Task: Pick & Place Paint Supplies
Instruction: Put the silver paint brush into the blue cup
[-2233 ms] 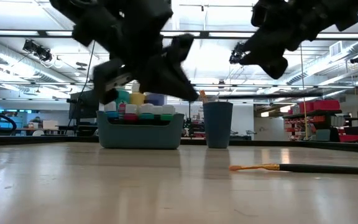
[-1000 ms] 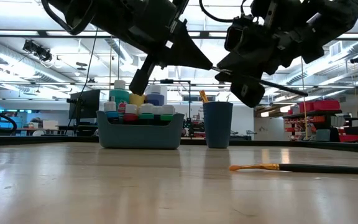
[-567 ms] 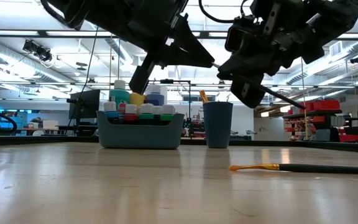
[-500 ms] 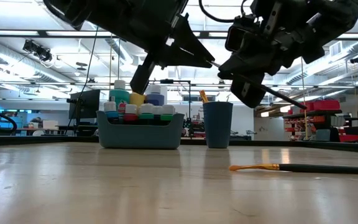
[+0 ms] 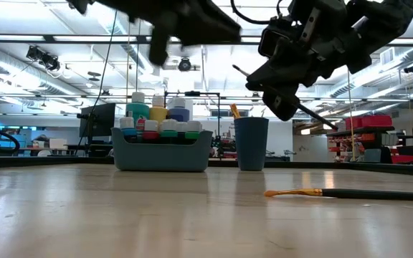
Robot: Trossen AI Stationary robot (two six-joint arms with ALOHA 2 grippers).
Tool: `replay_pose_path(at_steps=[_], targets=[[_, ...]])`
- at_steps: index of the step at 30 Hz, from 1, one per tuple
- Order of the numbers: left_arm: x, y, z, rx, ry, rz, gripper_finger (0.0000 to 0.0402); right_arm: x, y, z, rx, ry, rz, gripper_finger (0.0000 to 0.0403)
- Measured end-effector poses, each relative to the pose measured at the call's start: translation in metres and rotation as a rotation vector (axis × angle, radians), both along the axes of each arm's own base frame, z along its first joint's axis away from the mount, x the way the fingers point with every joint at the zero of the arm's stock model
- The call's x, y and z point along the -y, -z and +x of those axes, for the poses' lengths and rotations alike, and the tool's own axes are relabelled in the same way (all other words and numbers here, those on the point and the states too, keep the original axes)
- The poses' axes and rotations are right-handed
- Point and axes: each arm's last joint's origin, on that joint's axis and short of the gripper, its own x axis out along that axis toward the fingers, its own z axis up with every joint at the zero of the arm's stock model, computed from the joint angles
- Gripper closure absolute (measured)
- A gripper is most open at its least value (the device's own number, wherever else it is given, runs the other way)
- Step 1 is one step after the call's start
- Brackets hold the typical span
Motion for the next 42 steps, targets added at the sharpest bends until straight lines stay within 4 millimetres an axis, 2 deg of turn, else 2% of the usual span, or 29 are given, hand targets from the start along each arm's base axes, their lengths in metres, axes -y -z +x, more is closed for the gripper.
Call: replay_pose_path(at_steps=[5, 9, 12, 17, 21, 26, 33, 37, 42], targets=[[-0.011, -0.031, -0.027, 0.055, -0.048, -0.209, 0.0331, 0.006, -0.01, -0.002, 0.061, 0.039, -0.084, 0.038], [-0.021, -0.049, -0.046, 0.073, -0.08, -0.361, 0.0341, 0.015, -0.029, -0.008, 0.154, 0.128, -0.244, 0.0382], [-0.028, -0.058, -0.055, 0.082, -0.082, -0.457, 0.0346, 0.023, -0.045, -0.015, 0.225, 0.257, -0.401, 0.0382], [-0.033, -0.068, -0.065, 0.088, -0.072, -0.495, 0.0347, 0.037, -0.074, -0.023, 0.356, 0.539, -0.655, 0.038], [-0.036, -0.073, -0.074, 0.077, -0.079, -0.472, 0.0347, 0.054, -0.084, -0.025, 0.391, 0.727, -0.782, 0.0385], [-0.039, -0.085, -0.088, 0.088, -0.058, -0.481, 0.0347, 0.08, -0.077, -0.019, 0.38, 0.832, -0.853, 0.0386], [-0.055, -0.097, -0.117, 0.067, 0.034, -0.601, 0.0347, 0.102, -0.045, -0.004, 0.313, 0.877, -0.875, 0.0387], [-0.069, -0.076, -0.128, 0.095, 0.051, -0.656, 0.0347, 0.107, -0.029, 0.003, 0.305, 0.882, -0.881, 0.0387], [-0.083, -0.045, -0.137, 0.231, 0.035, -0.722, 0.0347, 0.115, -0.015, 0.007, 0.288, 0.904, -0.885, 0.0387]])
